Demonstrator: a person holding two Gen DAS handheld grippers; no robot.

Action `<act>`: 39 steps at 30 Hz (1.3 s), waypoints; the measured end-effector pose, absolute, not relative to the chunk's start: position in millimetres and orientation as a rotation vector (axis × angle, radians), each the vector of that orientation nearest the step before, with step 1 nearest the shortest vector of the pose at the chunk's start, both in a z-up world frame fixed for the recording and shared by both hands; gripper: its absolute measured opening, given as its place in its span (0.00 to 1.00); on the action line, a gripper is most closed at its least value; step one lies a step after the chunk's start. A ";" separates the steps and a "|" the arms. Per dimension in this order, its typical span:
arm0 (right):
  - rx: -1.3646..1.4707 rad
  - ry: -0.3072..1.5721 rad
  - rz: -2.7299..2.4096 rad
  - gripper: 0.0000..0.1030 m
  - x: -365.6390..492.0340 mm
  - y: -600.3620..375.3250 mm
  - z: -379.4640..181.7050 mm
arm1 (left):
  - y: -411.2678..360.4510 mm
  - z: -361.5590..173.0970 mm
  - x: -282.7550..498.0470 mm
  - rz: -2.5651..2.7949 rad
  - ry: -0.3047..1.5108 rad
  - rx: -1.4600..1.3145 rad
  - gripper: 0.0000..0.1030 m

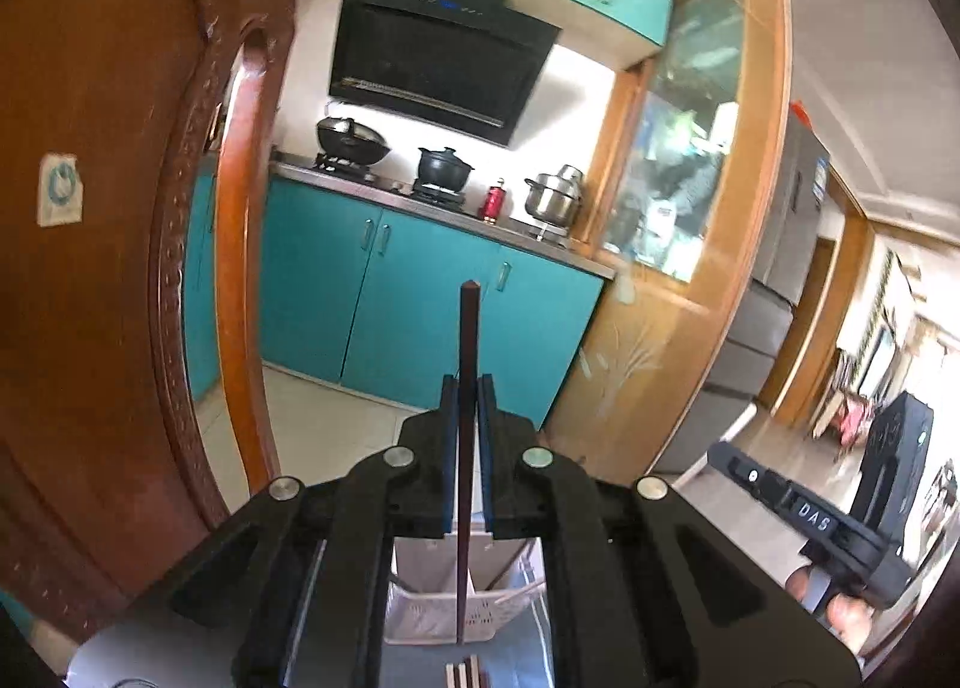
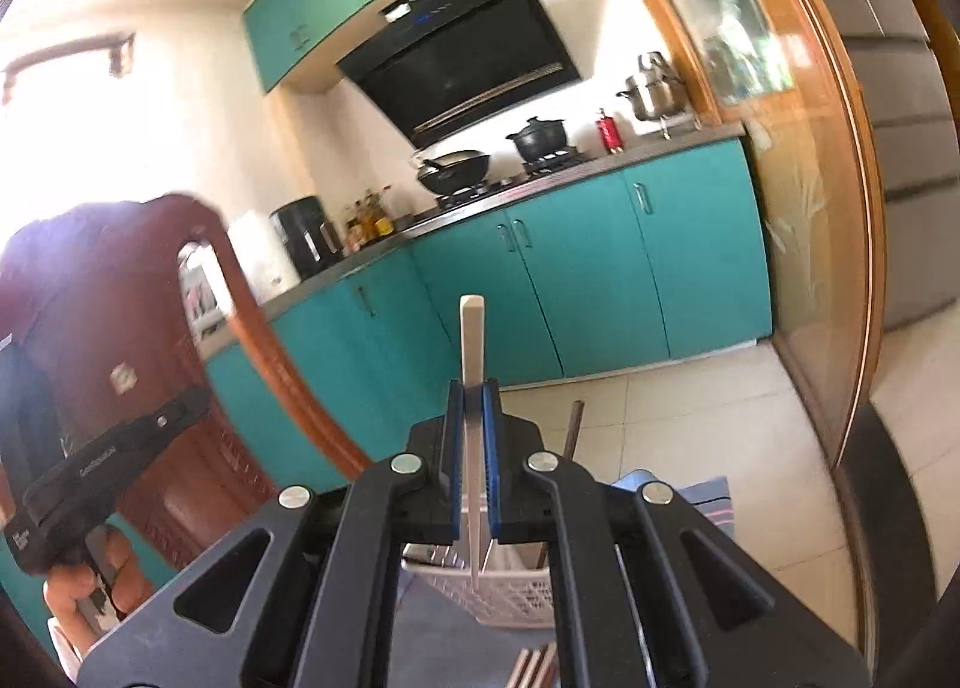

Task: Organize utensils
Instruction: 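Lower both held chopsticks into the white holder and open both grippers, then move both open tools back down to the chopsticks on the cloth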

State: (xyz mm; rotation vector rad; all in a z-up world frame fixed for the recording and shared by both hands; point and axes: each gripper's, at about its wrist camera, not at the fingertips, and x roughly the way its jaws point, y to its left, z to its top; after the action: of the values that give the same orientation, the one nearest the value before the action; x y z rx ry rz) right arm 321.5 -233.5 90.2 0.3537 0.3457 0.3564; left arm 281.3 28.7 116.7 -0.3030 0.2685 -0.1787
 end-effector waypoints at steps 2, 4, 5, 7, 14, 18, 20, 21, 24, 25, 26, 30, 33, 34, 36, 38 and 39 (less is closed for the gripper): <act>0.386 0.356 0.347 0.07 333.4 -238.4 86.7 | 37.2 116.2 292.2 -0.188 0.280 -0.344 0.07; 0.404 0.344 0.331 0.07 341.4 -243.4 85.8 | 38.0 116.3 300.8 -0.189 0.273 -0.363 0.07; 0.416 0.339 0.326 0.07 346.1 -245.3 85.8 | 37.7 116.3 303.2 -0.186 0.268 -0.369 0.07; 0.448 0.326 0.330 0.07 350.2 -248.1 85.4 | 35.3 115.8 308.9 -0.185 0.255 -0.373 0.07; 0.491 0.239 0.298 0.07 346.9 -261.7 84.3 | 16.7 90.4 332.9 -0.092 0.246 -0.293 0.07; 0.377 0.273 0.252 0.07 357.4 -242.1 65.6 | 9.2 64.4 351.3 -0.067 0.320 -0.276 0.07; 0.334 0.323 0.263 0.07 364.5 -230.3 48.9 | 4.9 52.9 355.1 -0.060 0.350 -0.264 0.07; 0.312 0.346 0.266 0.07 366.1 -225.1 39.9 | 2.2 47.6 355.3 -0.056 0.360 -0.258 0.07; 0.266 0.379 0.267 0.07 365.7 -215.5 23.7 | -5.6 31.9 351.5 -0.047 0.388 -0.235 0.07; 0.256 0.388 0.271 0.07 364.2 -213.6 20.2 | -9.1 26.0 349.6 -0.046 0.401 -0.226 0.07; 0.249 0.396 0.274 0.10 361.9 -212.9 16.6 | -10.2 20.9 345.2 -0.047 0.409 -0.223 0.07; 0.262 0.390 0.249 0.50 343.0 -223.1 9.9 | -13.6 9.2 326.8 -0.068 0.433 -0.215 0.14; 0.307 0.384 0.244 0.52 325.3 -241.5 5.4 | -9.6 3.7 294.3 -0.077 0.413 -0.223 0.31; 0.325 0.367 0.217 0.52 314.3 -252.3 -1.5 | -8.9 -0.5 284.9 -0.079 0.411 -0.226 0.33; 0.357 0.377 0.159 0.52 304.2 -269.2 -18.9 | -12.3 -18.2 263.4 -0.091 0.434 -0.218 0.33; 0.414 0.461 0.112 0.52 305.8 -283.5 -44.5 | -22.2 -44.7 254.2 -0.101 0.520 -0.184 0.34; 0.445 0.519 0.096 0.52 310.1 -288.9 -57.2 | -27.6 -62.4 253.7 -0.103 0.588 -0.173 0.34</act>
State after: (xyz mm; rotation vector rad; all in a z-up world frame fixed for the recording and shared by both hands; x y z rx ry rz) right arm 310.1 -288.9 -57.2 0.4449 0.5191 0.0960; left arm 253.7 -27.6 -62.4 -0.1730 0.5880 -0.1028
